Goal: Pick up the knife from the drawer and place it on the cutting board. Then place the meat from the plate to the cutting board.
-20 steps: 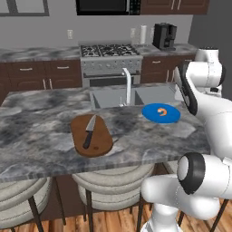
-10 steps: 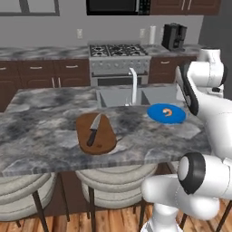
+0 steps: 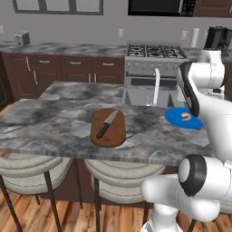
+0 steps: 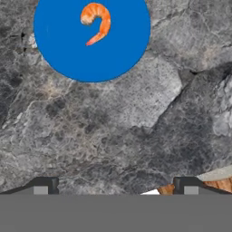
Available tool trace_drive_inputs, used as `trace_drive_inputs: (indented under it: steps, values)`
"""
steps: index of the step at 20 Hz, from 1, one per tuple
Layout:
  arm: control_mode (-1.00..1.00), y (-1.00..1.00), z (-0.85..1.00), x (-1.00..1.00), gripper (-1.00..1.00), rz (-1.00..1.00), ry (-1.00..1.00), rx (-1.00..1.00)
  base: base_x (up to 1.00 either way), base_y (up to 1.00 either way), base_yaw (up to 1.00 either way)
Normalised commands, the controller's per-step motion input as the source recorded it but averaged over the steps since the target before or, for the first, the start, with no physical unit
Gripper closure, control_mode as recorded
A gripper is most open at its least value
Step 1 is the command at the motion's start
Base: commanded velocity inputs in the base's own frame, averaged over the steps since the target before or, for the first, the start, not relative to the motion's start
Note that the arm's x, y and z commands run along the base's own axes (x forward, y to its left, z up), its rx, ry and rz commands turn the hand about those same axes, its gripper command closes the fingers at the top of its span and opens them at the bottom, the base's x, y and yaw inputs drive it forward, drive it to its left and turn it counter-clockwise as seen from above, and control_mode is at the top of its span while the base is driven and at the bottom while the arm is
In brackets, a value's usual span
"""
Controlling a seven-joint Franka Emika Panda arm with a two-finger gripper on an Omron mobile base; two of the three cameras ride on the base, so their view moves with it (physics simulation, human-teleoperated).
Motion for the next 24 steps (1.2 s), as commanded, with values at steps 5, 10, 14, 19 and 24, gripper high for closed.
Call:
trace_drive_inputs:
  steps: [5,10,14,19,24]
  values:
    - [1.00,0.00,0.00,0.00,-1.00,0.00,0.00,0.00,1.00,-0.24,0.33]
    - [-1.00,-0.12,-0.05,0.60,-1.00,0.16,0.12,0.00,0.40,-0.09,0.15]
    - [-1.00,-0.31,-0.04,0.96,-1.00,0.15,0.12,0.01,0.00,0.00,0.00]
    - [-1.00,-0.29,-0.14,0.54,-1.00,0.02,0.13,0.00,0.00,0.00,0.00]
    - [-1.00,-0.54,-0.19,0.44,-1.00,-0.09,0.18,0.04,0.00,0.00,0.00]
